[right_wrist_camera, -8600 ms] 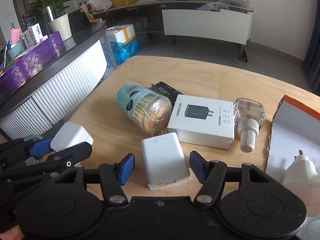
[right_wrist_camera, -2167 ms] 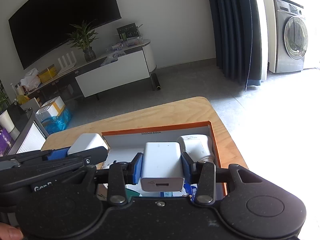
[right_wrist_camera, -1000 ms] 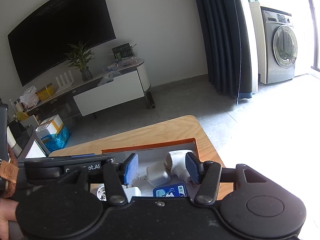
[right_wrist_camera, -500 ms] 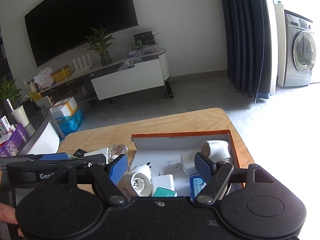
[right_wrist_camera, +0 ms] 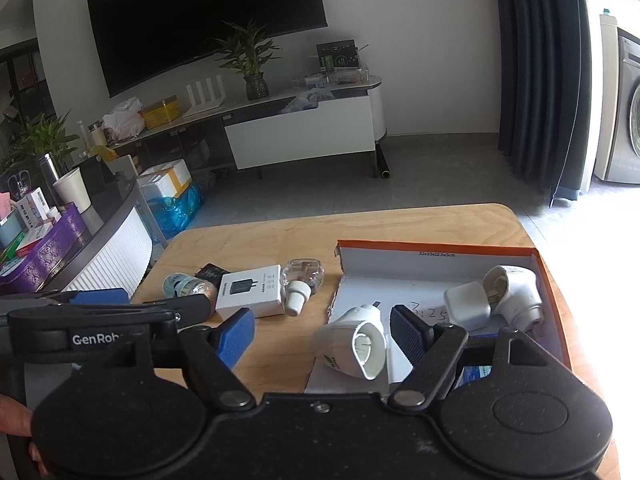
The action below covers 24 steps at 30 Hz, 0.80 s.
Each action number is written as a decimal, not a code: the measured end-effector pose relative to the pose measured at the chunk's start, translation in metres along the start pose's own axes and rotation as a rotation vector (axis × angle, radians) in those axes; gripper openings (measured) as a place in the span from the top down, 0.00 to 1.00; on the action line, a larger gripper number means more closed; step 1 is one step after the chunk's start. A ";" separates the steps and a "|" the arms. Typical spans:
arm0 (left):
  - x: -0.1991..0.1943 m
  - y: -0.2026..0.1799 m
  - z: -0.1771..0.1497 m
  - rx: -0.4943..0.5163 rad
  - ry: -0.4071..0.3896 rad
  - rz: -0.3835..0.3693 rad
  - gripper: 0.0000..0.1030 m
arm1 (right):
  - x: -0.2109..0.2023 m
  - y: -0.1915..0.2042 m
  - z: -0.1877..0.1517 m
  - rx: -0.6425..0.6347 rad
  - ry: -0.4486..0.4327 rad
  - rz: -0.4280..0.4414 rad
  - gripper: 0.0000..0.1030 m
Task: Organize rigid objects
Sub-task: 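Withdraw both tools from the tray toward the teal toothpick jar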
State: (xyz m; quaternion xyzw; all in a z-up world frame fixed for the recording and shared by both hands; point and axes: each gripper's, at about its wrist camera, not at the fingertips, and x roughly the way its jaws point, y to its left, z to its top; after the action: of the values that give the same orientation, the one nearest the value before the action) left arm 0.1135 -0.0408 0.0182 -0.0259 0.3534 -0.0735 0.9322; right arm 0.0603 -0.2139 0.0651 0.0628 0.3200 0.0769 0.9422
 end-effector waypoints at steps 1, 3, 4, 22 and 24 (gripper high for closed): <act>0.000 0.003 -0.001 -0.004 0.000 0.002 0.00 | 0.001 0.003 -0.001 -0.006 0.002 0.004 0.14; 0.001 0.008 -0.003 -0.011 0.003 0.006 0.00 | 0.003 0.008 -0.001 -0.018 0.007 0.008 0.14; 0.001 0.010 -0.004 -0.014 0.005 0.009 0.00 | 0.004 0.011 -0.002 -0.023 0.011 0.011 0.14; 0.014 0.046 -0.014 -0.066 0.030 0.033 0.00 | 0.027 0.036 -0.007 -0.076 0.060 0.046 0.14; 0.018 0.050 -0.015 -0.068 0.037 0.040 0.00 | 0.029 0.037 -0.007 -0.077 0.064 0.049 0.14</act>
State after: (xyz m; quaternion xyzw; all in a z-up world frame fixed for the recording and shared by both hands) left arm 0.1229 0.0058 -0.0101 -0.0491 0.3734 -0.0430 0.9254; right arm 0.0745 -0.1719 0.0486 0.0316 0.3451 0.1141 0.9311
